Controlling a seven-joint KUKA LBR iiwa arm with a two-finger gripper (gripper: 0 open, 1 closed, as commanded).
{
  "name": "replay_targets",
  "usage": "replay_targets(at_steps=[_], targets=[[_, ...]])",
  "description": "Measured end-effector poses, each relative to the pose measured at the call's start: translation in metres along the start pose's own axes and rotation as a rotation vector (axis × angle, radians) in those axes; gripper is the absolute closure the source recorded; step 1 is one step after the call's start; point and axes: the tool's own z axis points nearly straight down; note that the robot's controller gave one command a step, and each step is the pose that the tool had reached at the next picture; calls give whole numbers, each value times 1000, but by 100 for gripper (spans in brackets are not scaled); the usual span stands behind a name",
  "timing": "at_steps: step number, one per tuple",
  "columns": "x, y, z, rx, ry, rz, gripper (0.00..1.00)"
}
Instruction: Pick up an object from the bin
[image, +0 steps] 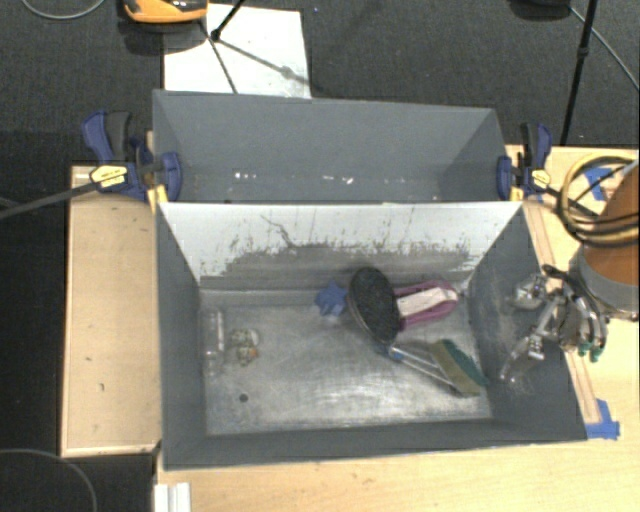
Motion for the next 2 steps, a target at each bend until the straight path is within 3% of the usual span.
replay_targets(at_steps=[1,2], targets=[[-2,17,127,0,6,-28,0],[-6,-4,140,-1,2,15,0]])
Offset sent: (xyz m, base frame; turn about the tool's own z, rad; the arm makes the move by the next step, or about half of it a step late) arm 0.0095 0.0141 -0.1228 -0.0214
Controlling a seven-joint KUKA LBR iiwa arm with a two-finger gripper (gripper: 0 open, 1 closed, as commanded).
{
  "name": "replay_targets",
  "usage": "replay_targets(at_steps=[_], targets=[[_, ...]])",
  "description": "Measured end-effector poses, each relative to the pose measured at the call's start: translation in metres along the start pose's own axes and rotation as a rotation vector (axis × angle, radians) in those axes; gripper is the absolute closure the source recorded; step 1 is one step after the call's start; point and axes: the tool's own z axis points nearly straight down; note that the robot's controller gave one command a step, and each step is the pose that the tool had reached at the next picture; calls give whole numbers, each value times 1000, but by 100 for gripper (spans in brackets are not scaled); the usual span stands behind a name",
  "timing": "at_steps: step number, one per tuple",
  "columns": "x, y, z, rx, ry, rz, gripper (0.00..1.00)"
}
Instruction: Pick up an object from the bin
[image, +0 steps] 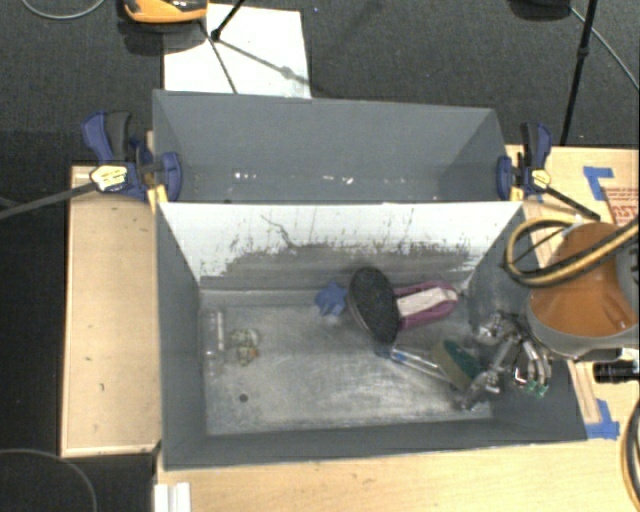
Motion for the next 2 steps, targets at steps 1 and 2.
replay_targets(at_steps=[1,2], targets=[[-2,1,-3,0,-9,-5,100],[-12,7,-168,-1,-10,-55,100]])
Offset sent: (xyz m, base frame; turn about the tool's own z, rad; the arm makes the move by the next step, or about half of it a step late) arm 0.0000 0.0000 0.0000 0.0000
